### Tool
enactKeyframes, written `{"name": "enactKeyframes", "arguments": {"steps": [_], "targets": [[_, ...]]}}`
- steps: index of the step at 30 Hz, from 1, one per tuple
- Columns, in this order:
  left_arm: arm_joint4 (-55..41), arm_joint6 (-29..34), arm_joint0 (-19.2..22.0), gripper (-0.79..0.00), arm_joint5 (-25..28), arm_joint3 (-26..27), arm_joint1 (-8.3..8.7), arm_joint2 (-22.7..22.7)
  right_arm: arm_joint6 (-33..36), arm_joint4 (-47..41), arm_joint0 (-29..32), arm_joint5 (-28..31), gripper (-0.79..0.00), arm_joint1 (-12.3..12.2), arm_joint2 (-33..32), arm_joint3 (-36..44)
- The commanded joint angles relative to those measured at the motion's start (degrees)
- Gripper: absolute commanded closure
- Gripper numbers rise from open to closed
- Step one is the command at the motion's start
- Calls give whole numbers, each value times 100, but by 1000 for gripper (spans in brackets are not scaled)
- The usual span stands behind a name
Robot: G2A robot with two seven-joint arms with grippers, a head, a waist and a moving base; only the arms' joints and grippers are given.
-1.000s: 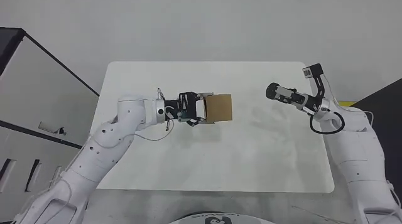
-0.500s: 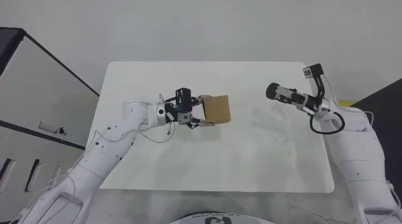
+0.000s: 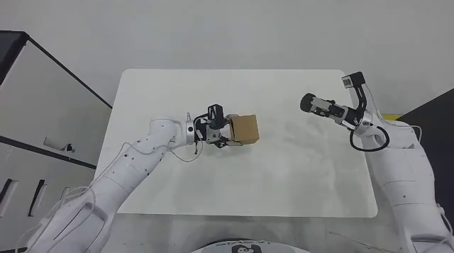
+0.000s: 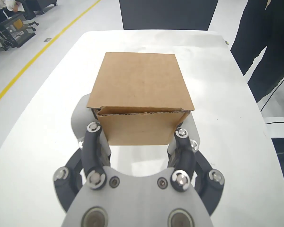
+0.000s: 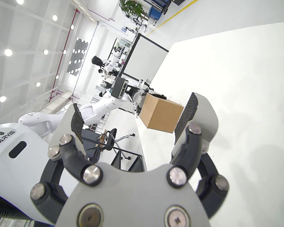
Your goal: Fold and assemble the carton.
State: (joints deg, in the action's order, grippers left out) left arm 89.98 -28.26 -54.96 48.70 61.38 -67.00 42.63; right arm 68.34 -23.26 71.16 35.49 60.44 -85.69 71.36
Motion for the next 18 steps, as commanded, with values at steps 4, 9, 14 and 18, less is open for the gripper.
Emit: {"name": "enactKeyframes", "arguments": {"steps": [4, 9, 14, 18], "targets": [[110, -218, 142, 0, 6, -400, -130, -288, 0, 0, 0, 0, -785, 0, 0, 0], [114, -361, 277, 0, 6, -728, -270, -521, 0, 0, 0, 0, -785, 0, 0, 0], [40, -403, 369, 0, -7, -1092, -393, -671, 0, 0, 0, 0, -785, 0, 0, 0], [4, -409, 435, 0, -41, -1337, -484, -772, 0, 0, 0, 0, -785, 0, 0, 0]]}}
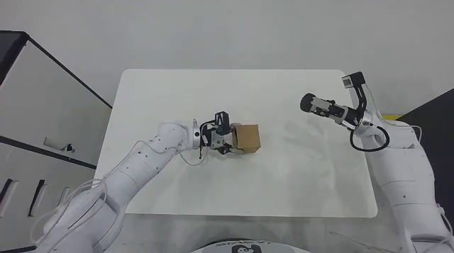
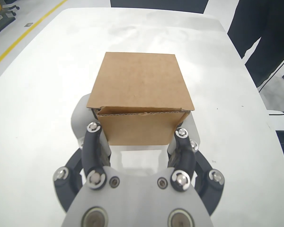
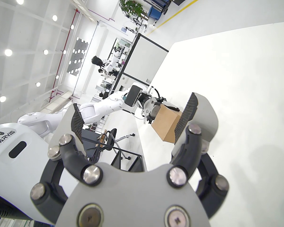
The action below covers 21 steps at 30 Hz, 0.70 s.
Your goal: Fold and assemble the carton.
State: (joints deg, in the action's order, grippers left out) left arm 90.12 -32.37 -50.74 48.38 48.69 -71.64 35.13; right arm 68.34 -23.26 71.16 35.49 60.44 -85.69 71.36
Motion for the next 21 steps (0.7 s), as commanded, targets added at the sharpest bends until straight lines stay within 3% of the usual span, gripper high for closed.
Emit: {"name": "enactKeyframes", "arguments": {"steps": [1, 3, 4, 5, 7, 8, 9, 14, 21], "targets": [[-23, 0, 29, -28, -22, -118, -42, -41, 0, 0, 0, 0, -785, 0, 0, 0], [-44, -4, 54, -105, -13, -211, -82, -83, 0, 0, 0, 0, -785, 0, 0, 0], [-52, -5, 68, -185, -14, -248, -101, -100, 0, 0, 0, 0, -785, 0, 0, 0], [-60, -18, 83, -296, -14, -281, -117, -114, 0, 0, 0, 0, -785, 0, 0, 0], [-72, -42, 106, -653, -8, -351, -144, -136, 0, 0, 0, 0, -785, 0, 0, 0], [-75, -61, 117, -751, -3, -379, -155, -143, 0, 0, 0, 0, -785, 0, 0, 0], [-69, -79, 129, -785, 1, -404, -163, -150, 0, 0, 0, 0, -785, 0, 0, 0], [-55, -272, 156, -785, 61, -475, -156, -124, 0, 0, 0, 0, -785, 0, 0, 0], [77, -670, 94, -785, 145, -352, 11, 70, 0, 0, 0, 0, -785, 0, 0, 0]]}}
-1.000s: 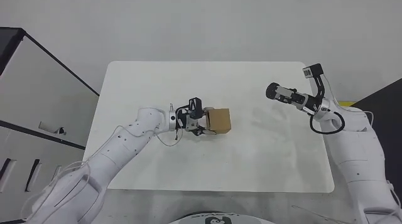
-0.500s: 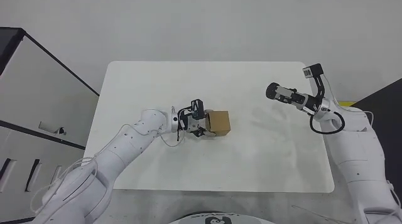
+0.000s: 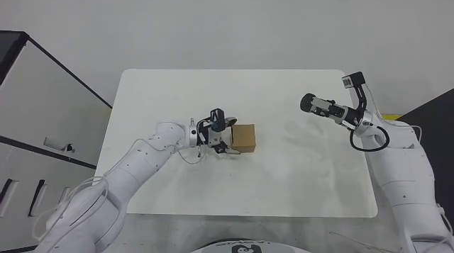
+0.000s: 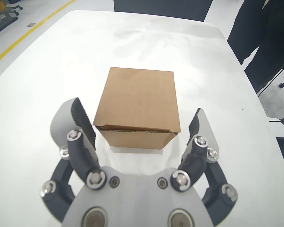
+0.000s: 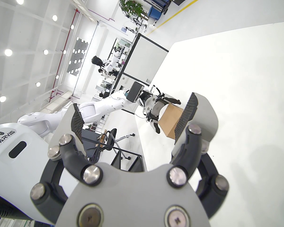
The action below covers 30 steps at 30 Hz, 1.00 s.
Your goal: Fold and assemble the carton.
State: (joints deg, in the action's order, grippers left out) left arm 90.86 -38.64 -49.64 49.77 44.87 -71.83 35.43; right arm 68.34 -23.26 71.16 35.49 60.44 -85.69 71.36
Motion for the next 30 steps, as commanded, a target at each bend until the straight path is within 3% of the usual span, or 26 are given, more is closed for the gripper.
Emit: {"name": "enactKeyframes", "arguments": {"steps": [1, 9, 17, 25, 30], "targets": [[25, -60, -29, -785, 17, 71, 60, 77, 0, 0, 0, 0, -785, 0, 0, 0], [-8, -116, -252, -785, 54, 784, 377, 611, 0, 0, 0, 0, -785, 0, 0, 0], [-198, 229, -741, -785, 368, 1951, 825, 1577, 0, 0, 0, 0, -785, 0, 0, 0], [-518, 903, -1575, -785, 694, 3381, 1265, 2866, 0, 0, 0, 0, -785, 0, 0, 0], [-785, 1399, -2214, -785, 797, 4232, 1456, 3594, 0, 0, 0, 0, -785, 0, 0, 0]]}}
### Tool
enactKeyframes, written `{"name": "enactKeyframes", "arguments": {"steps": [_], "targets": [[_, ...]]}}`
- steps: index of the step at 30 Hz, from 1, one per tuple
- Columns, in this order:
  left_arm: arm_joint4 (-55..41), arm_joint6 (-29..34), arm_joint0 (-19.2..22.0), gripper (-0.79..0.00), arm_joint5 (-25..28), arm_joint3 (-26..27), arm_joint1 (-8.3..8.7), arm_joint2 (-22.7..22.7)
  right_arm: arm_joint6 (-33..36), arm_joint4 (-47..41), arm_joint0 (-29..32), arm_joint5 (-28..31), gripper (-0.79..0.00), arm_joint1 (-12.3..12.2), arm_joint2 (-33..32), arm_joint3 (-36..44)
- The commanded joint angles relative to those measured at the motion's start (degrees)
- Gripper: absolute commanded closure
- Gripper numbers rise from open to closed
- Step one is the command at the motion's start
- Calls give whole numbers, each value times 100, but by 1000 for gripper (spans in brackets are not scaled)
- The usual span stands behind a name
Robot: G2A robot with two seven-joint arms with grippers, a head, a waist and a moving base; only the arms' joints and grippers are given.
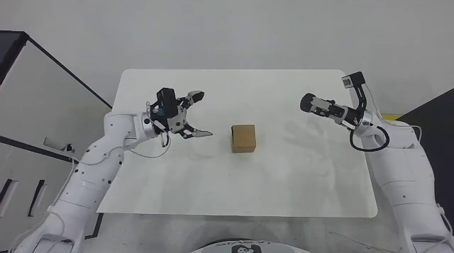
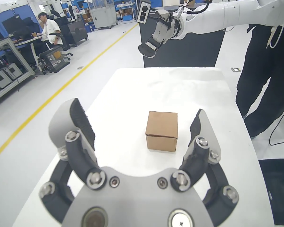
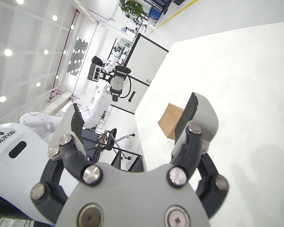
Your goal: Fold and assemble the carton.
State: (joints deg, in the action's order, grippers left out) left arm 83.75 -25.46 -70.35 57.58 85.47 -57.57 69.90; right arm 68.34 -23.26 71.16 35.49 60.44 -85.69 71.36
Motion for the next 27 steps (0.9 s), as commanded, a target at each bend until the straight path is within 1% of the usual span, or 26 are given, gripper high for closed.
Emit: {"name": "enactKeyframes", "arguments": {"steps": [1, 2, 3, 5, 27], "targets": [[-142, 146, -276, -785, -23, 300, 58, 281, 0, 0, 0, 0, -785, 0, 0, 0], [-167, 169, -324, -785, -50, 335, 66, 327, 0, 0, 0, 0, -785, 0, 0, 0], [-143, 149, -265, -784, -23, 292, 57, 277, 0, 0, 0, 0, -784, 0, 0, 0], [-175, 177, -345, -784, -52, 352, 69, 350, 0, 0, 0, 0, -784, 0, 0, 0], [-167, 169, -323, -784, -50, 335, 66, 326, 0, 0, 0, 0, -785, 0, 0, 0]]}}
